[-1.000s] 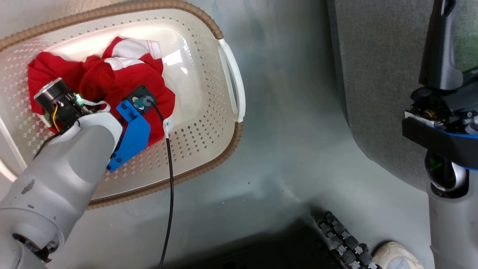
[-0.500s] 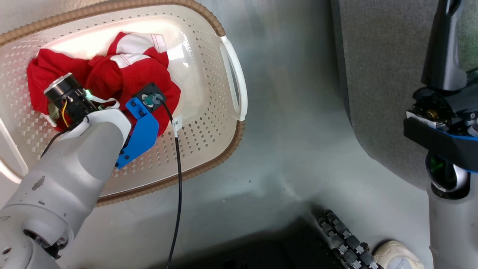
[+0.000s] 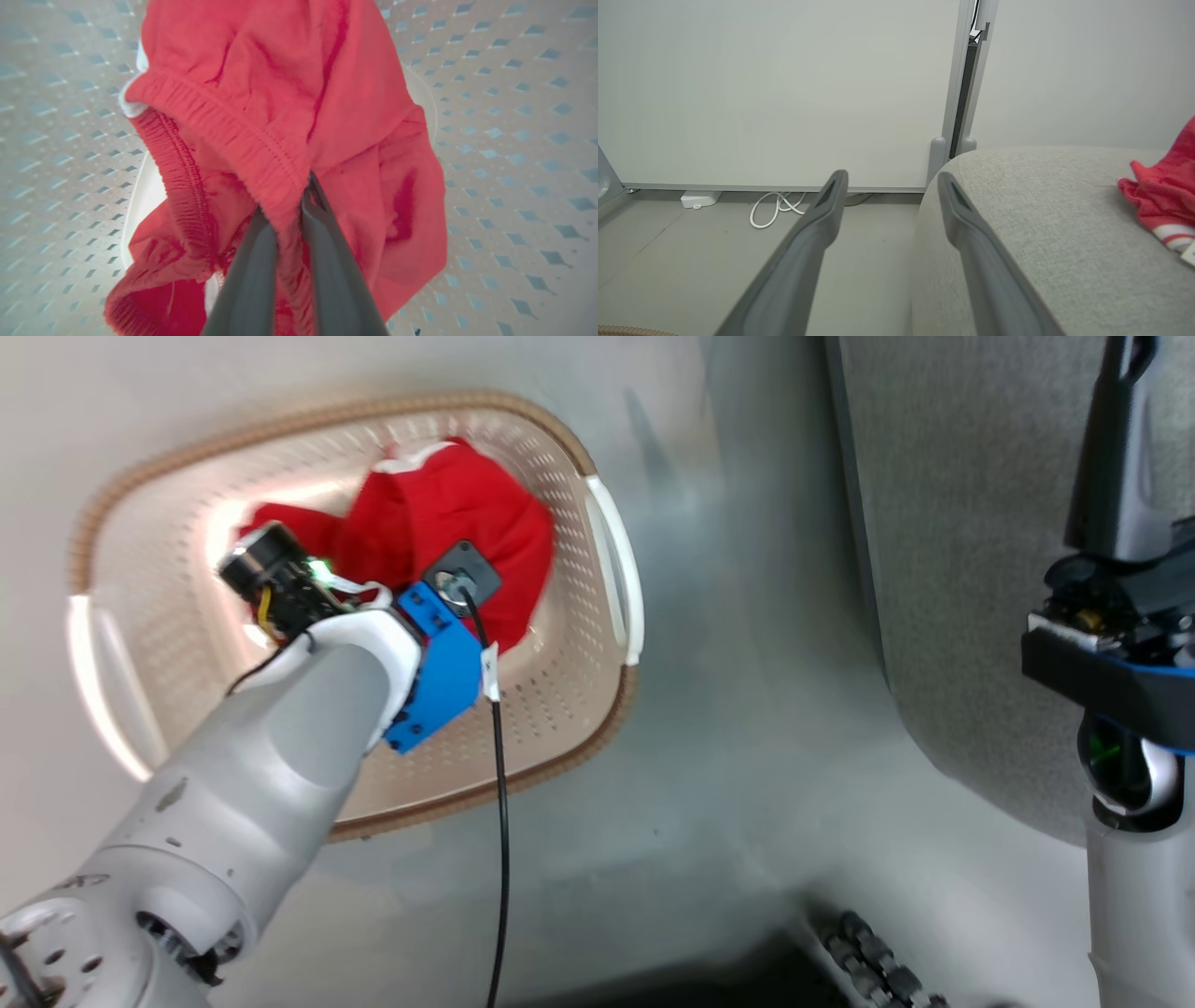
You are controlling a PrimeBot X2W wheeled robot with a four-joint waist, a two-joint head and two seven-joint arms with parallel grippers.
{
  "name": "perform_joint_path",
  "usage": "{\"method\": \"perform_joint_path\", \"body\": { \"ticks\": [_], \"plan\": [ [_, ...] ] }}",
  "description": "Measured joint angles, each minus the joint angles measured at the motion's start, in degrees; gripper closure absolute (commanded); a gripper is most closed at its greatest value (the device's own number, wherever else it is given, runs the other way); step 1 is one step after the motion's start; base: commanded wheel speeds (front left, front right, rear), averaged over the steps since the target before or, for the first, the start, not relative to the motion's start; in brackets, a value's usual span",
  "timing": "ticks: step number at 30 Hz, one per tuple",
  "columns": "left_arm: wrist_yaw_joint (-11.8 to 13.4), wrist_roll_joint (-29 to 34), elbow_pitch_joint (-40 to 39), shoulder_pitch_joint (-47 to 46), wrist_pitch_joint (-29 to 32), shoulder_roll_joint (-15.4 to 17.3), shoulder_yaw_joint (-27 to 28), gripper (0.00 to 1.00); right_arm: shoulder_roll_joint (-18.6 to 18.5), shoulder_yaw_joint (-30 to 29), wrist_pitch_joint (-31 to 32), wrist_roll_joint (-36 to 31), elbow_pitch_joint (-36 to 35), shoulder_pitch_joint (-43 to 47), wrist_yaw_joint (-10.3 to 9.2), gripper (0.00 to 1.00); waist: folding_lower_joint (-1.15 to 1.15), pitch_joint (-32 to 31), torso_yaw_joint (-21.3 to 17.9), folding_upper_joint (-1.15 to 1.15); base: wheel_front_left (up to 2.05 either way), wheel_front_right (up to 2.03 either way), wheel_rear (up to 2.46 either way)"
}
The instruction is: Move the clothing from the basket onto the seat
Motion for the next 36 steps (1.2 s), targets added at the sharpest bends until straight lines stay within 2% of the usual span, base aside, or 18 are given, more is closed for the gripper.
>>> {"method": "perform_joint_path", "body": {
  "ticks": [9, 19, 30, 36],
  "plan": [
    [0.00, -5.49, -1.69, 2.36, -9.07, -2.37, -0.02, 1.00, -1.09, 0.20, 0.00, -0.10, 2.65, 2.93, 0.00, 0.00, 0.00, -9.04, 2.92, 0.00, 0.00, 0.00, 0.00],
    [0.00, -11.04, -3.26, 5.84, -19.23, -2.21, -0.02, 1.00, -1.99, -0.66, 0.00, -0.01, 6.35, 8.62, 0.00, 0.00, -0.01, -21.17, 5.96, 0.00, 0.00, 0.00, 0.00],
    [0.00, -15.34, -5.88, 8.30, -22.73, -2.60, 2.48, 1.00, -1.76, -1.34, 0.00, -0.18, 9.26, 15.44, 0.00, 0.00, -0.01, -33.59, 8.99, 0.00, 0.00, 0.00, 0.00],
    [1.22, -14.05, -13.61, 10.84, -22.88, -1.54, 9.05, 1.00, -1.01, -1.07, 0.00, -0.19, 10.36, 18.70, 0.00, 0.00, -0.01, -39.16, 10.11, 0.00, 0.00, 0.00, 0.00]
  ]
}}
